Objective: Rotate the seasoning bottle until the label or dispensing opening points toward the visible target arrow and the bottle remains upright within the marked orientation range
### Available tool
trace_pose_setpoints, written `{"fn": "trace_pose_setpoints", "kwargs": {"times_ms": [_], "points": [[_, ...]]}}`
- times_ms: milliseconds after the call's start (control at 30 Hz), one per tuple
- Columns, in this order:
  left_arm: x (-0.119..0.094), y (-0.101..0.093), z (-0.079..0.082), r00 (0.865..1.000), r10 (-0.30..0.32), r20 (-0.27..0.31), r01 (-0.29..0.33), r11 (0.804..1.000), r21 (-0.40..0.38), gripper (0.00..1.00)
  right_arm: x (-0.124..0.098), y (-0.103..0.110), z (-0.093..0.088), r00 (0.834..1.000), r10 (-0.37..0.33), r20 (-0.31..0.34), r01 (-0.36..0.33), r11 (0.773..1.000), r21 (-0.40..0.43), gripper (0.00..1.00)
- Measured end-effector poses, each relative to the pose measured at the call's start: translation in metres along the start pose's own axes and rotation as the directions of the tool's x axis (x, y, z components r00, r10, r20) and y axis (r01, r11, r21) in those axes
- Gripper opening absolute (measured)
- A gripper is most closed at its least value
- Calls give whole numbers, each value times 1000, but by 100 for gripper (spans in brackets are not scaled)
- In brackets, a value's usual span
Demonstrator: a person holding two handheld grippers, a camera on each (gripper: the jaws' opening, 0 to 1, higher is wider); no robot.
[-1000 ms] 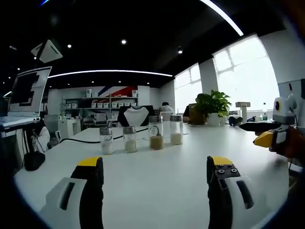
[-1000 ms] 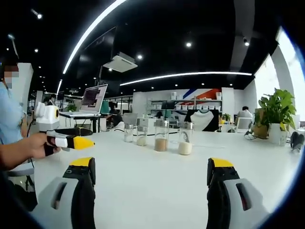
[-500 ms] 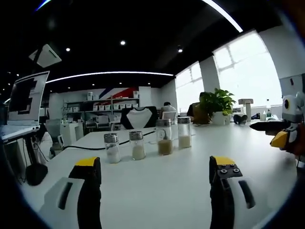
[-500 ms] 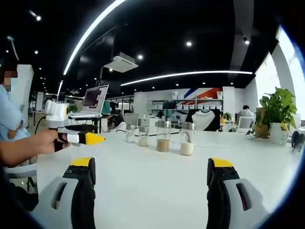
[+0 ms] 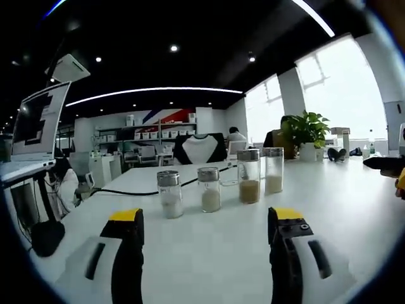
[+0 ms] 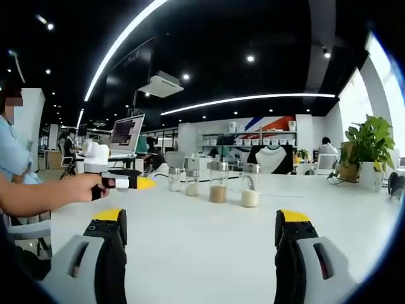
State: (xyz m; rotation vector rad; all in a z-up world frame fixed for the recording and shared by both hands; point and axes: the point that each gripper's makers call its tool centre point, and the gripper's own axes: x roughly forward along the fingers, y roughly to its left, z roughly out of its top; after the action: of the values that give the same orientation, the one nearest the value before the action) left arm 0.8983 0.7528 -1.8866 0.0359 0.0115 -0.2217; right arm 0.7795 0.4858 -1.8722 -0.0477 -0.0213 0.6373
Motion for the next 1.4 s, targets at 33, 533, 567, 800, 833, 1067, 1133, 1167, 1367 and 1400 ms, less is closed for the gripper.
{"fn": "trace_pose_setpoints", "kwargs": {"times_ms": [33,533,567,800,833,1067,1133,1167,1367,1400], "points": [[4,2,2,1000,3,6,-3,1000,-11,81,0,0,0,1000,1,2,-1,1000,1,99],[56,45,1,991,131,17,-131,991,-1,63,2,0,-6,1000,9,-7,-9,1000,-4,99],[59,47,2,991,135,19,-135,991,5,62,3,-1,-6,1000,9,-8,-10,1000,-4,99],[76,49,-9,993,121,-5,-120,990,73,54,4,3,-5,1000,17,-7,-18,1000,-14,99],[79,50,-14,992,120,-24,-118,991,64,54,5,3,-7,1000,19,-11,-19,1000,-13,99],[92,53,-19,992,118,-36,-113,988,101,52,7,10,-7,999,30,-19,-30,999,-24,99],[97,52,-14,994,109,-17,-107,990,91,52,10,13,-9,999,33,-28,-34,999,-27,98],[101,49,-11,996,93,-7,-91,991,100,51,10,14,-10,999,35,-33,-36,999,-27,98],[113,58,-9,996,94,-9,-93,995,24,50,15,25,-13,997,56,-46,-58,998,-34,98],[113,61,-8,995,101,0,-101,995,-4,49,15,26,-13,997,60,-48,-62,997,-38,98]]}}
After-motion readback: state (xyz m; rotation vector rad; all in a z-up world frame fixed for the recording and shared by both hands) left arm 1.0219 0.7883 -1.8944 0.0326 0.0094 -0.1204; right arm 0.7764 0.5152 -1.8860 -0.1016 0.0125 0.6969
